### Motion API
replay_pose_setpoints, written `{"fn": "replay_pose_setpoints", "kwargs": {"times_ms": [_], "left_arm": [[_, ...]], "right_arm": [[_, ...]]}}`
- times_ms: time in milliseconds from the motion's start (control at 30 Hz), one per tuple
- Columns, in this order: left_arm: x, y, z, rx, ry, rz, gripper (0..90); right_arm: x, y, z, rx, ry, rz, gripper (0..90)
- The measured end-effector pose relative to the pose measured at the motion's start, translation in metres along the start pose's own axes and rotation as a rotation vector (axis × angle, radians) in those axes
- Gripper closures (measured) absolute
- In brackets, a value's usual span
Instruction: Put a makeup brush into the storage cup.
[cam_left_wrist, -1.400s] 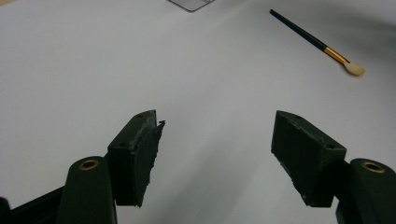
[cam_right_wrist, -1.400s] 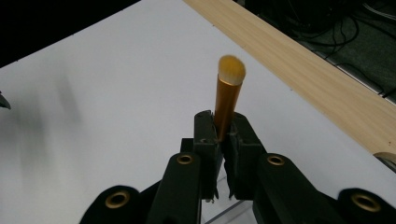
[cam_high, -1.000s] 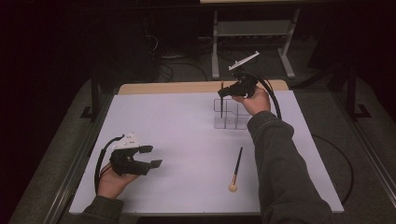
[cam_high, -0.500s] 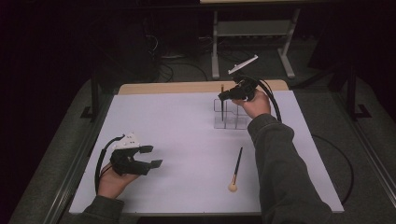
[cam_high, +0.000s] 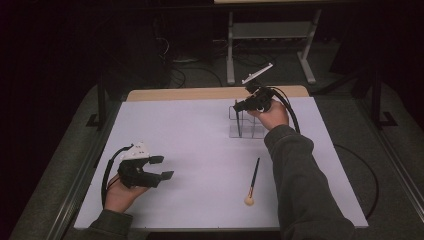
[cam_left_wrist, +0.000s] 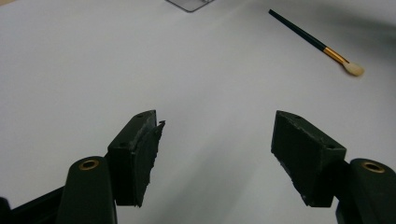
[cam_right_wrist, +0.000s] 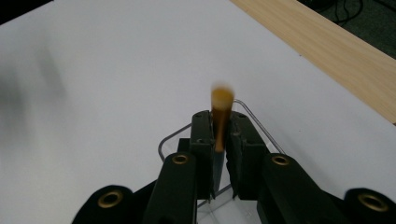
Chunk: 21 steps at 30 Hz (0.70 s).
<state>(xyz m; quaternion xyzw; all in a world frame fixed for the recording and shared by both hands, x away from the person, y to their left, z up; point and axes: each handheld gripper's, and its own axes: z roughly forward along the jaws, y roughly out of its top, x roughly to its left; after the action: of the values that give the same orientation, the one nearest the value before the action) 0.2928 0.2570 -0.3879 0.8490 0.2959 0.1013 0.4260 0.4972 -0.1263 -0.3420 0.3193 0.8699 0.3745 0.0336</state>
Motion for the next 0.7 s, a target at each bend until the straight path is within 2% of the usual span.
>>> {"fn": "replay_pose_setpoints", "kwargs": {"times_ms": [167, 233, 267, 400, 433, 500, 700], "left_arm": [[0.0, 0.0, 0.0, 0.002, -0.001, 0.0, 31.3], [-0.001, 0.0, 0.001, -0.011, -0.002, -0.015, 31.3], [0.0, 0.0, 0.0, 0.002, -0.001, -0.002, 31.3], [0.001, -0.001, -0.001, 0.004, 0.0, 0.005, 31.2], [0.001, -0.001, -0.001, -0.003, -0.003, -0.006, 31.2], [0.001, -0.001, -0.001, 0.001, -0.002, 0.001, 31.1], [0.0, -0.002, -0.001, 0.001, -0.001, -0.003, 30.9]], "right_arm": [[-0.001, -0.003, -0.001, -0.007, 0.003, 0.007, 76.9], [0.0, -0.003, -0.003, -0.01, 0.007, 0.015, 76.2], [-0.001, -0.004, -0.004, -0.012, 0.007, 0.009, 75.9], [0.001, -0.005, -0.008, -0.02, 0.011, 0.016, 73.9], [0.002, -0.006, -0.009, -0.021, 0.013, 0.021, 73.3], [0.002, -0.007, -0.011, -0.033, 0.017, 0.005, 70.3], [0.004, -0.013, -0.018, -0.055, 0.024, 0.003, 67.2]]}}
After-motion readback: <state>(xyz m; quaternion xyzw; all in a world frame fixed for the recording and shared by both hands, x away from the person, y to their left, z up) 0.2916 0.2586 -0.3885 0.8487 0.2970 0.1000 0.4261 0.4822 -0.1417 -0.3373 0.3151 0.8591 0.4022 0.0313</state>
